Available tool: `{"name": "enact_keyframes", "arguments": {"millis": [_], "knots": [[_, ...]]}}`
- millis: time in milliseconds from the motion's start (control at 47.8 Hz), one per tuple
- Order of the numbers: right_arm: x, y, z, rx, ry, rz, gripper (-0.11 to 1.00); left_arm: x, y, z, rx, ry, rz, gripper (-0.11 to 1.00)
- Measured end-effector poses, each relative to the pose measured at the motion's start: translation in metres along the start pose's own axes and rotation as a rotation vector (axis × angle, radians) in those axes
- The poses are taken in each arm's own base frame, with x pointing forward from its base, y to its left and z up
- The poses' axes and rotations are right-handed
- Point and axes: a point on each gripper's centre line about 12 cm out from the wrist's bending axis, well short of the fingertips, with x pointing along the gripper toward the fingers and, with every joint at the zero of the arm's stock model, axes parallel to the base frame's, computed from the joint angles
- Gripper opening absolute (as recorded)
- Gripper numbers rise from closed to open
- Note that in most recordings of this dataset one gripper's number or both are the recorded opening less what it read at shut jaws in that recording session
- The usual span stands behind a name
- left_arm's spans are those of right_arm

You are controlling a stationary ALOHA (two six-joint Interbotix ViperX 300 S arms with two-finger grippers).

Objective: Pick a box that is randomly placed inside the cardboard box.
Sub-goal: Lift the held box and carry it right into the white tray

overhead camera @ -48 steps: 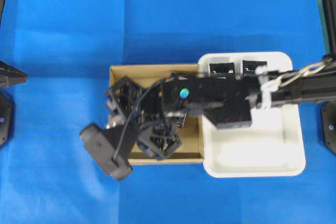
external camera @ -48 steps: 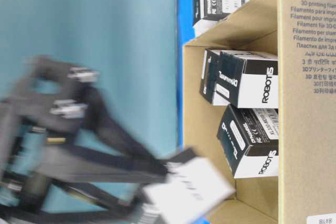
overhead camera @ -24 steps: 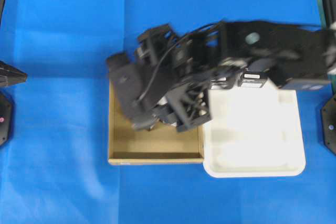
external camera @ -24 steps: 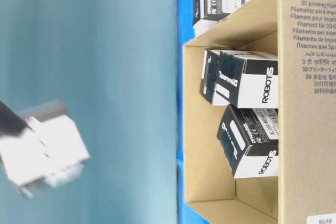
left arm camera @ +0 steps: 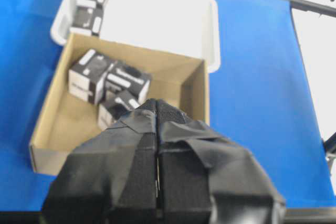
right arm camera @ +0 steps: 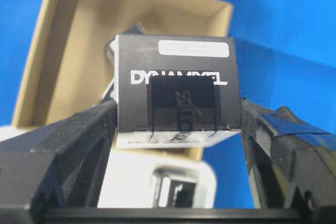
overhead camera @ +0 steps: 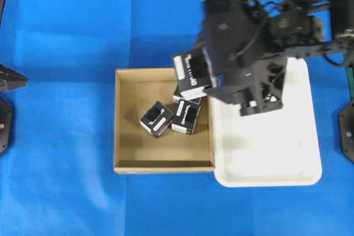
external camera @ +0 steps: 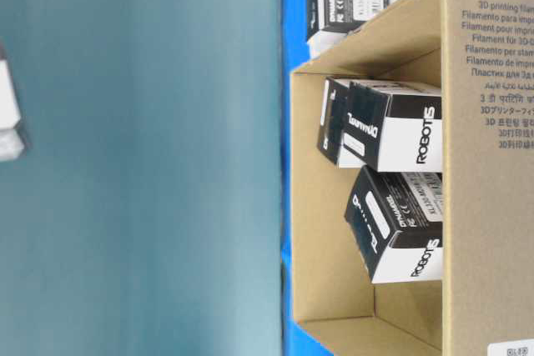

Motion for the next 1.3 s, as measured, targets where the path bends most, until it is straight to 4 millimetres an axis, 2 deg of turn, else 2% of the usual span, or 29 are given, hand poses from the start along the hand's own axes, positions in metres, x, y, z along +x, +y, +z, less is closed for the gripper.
{"name": "enact_keyframes", "arguments": {"millis": [209, 523, 627, 899, 1087, 1296], "knots": [[-0.013, 0.01, -0.032, 0.061, -0.123, -0.043, 0.79, 0.0, 0.0, 0.0, 0.0, -0.002, 0.001, -0.07], [-0.026, 0.021, -0.083, 0.16, -0.157, -0.065, 0.79, 0.0, 0.0, 0.0, -0.002, 0.0, 0.001, -0.07], [-0.016, 0.028, -0.104, 0.172, -0.137, -0.062, 0.79, 0.0, 0.0, 0.0, -0.002, 0.0, 0.001, -0.07], [0.032, 0.05, -0.171, 0.215, -0.106, -0.057, 0.79, -0.001, 0.0, 0.0, 0.0, -0.003, 0.001, -0.07], [0.049, 0.058, -0.196, 0.255, -0.133, -0.064, 0.79, 0.001, 0.0, 0.0, -0.002, -0.002, 0.001, -0.07], [0.061, 0.06, -0.203, 0.286, -0.143, -0.067, 0.79, 0.004, 0.0, 0.001, -0.002, -0.012, -0.001, -0.07]]}}
